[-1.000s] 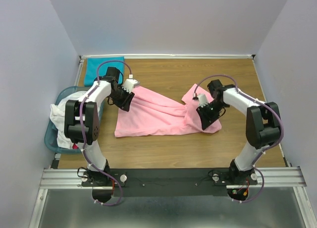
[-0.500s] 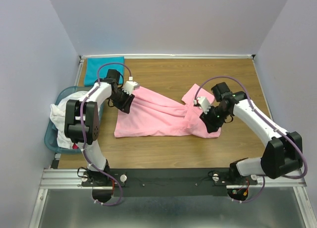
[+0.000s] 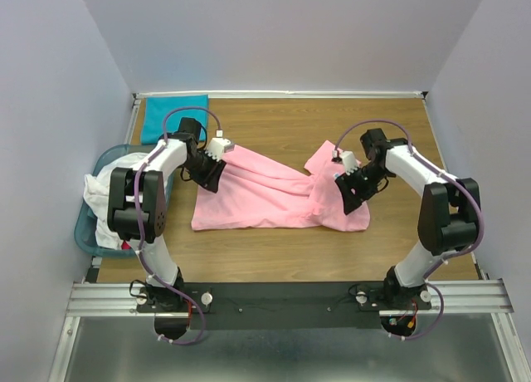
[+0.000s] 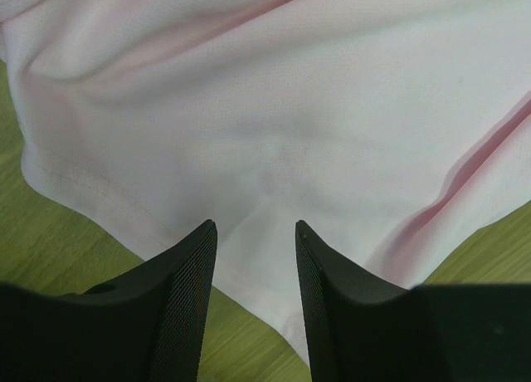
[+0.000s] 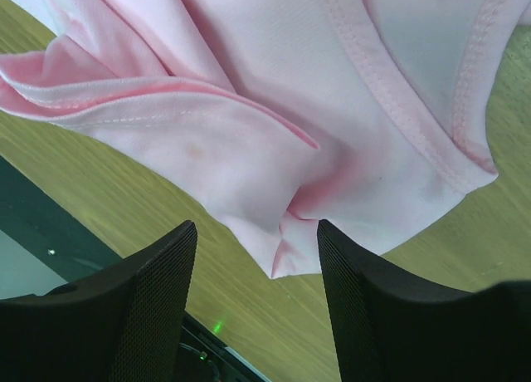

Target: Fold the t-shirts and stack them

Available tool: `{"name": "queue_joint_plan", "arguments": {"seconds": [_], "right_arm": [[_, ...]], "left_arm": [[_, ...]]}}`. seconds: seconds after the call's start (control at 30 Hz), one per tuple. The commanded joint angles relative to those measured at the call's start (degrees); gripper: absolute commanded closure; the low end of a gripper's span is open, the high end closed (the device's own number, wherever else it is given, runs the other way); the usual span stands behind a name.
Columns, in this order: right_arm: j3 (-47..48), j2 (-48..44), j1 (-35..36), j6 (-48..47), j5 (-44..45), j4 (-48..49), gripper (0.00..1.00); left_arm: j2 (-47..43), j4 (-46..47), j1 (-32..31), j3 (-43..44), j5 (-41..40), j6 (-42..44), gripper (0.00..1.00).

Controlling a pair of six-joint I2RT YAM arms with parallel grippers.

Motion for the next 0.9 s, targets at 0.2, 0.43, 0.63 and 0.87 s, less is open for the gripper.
{"name": "queue_joint_plan", "arguments": {"seconds": [0.2,0.43,0.63,0.87], "right_arm": [[2.16,2.8,-0.31,0.97,-8.35,0.92,0.51],[0.67,5.18,-0.31,1.23,-7.65,2.85,0.52],[1.54,4.65,-0.4,2.46,-6.51,3.91,0.51],[4.62,2.19,-1.62,3.6,-5.01,3.65,0.51]], "left_arm": [[-1.86,-1.94,1.47,-0.73,3.49,1.65,0.47],[-2.74,-3.17,2.17,-0.11,3.76,2.18,0.45],[-3.53,-3.26,2.17,-0.55,3.5,2.09,0.45],[-3.27,-3.17,2.17,-0.2,3.5,1.92,0.45]]}}
